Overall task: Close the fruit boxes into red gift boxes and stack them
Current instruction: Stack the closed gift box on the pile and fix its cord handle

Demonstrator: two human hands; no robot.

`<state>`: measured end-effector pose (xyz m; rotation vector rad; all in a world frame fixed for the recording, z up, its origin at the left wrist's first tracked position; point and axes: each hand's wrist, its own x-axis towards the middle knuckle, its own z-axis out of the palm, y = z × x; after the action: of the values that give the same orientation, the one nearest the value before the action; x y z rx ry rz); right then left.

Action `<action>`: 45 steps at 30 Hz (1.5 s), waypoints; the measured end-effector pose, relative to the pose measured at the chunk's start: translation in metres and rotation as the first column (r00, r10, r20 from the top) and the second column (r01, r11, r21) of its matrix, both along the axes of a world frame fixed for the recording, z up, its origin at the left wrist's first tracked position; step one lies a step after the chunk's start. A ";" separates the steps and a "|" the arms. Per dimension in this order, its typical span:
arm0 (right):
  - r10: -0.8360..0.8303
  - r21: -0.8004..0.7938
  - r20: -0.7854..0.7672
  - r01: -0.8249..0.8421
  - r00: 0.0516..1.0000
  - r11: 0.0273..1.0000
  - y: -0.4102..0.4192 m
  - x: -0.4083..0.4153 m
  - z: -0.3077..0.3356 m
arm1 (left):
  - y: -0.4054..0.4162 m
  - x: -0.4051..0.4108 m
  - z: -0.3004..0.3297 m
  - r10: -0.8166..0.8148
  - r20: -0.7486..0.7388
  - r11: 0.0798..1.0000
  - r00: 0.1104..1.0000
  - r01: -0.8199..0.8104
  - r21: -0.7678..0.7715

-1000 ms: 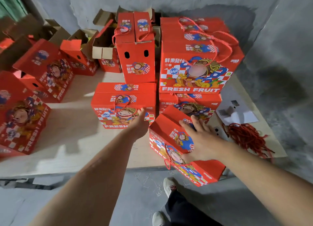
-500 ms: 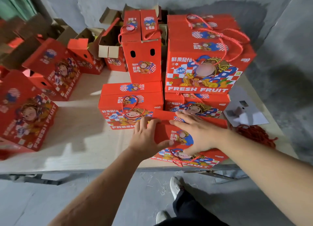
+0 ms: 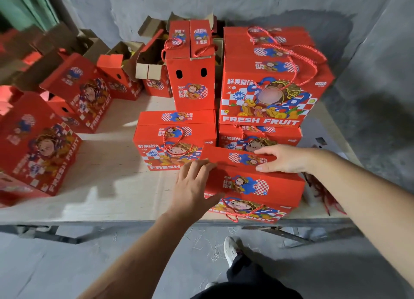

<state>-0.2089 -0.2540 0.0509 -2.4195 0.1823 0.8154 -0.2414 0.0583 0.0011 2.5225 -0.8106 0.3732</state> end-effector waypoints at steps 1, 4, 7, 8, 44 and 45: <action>0.013 -0.023 -0.005 -0.013 1.000 1.000 0.001 0.001 0.001 | 0.000 -0.002 -0.001 -0.005 -0.019 1.000 1.000 0.005 -0.013; 0.141 -0.218 -0.046 -0.148 0.989 0.965 0.004 0.001 -0.004 | -0.002 -0.005 -0.003 -0.017 -0.090 0.999 0.996 0.013 -0.041; 0.282 -0.363 -0.016 -0.269 0.959 0.892 0.010 -0.002 -0.009 | -0.005 -0.009 -0.008 0.012 -0.035 0.997 0.999 -0.015 -0.071; 0.299 -0.323 0.050 -0.268 0.953 0.908 0.008 -0.002 -0.010 | -0.005 -0.010 -0.011 0.024 -0.001 0.996 1.000 -0.024 -0.086; 0.374 -0.514 0.485 -0.088 0.791 0.853 0.005 -0.053 -0.077 | -0.060 0.059 -0.009 0.097 -0.173 0.893 0.980 -0.009 0.450; 0.389 -0.525 0.449 -0.115 0.805 0.843 0.005 -0.050 -0.076 | -0.061 0.060 -0.008 0.101 -0.165 0.881 0.981 -0.011 0.472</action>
<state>-0.2592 -0.2489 -0.0254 -3.0918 -0.2096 0.1504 -0.1817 -0.0027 -0.0066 2.9775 -0.8334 -0.0575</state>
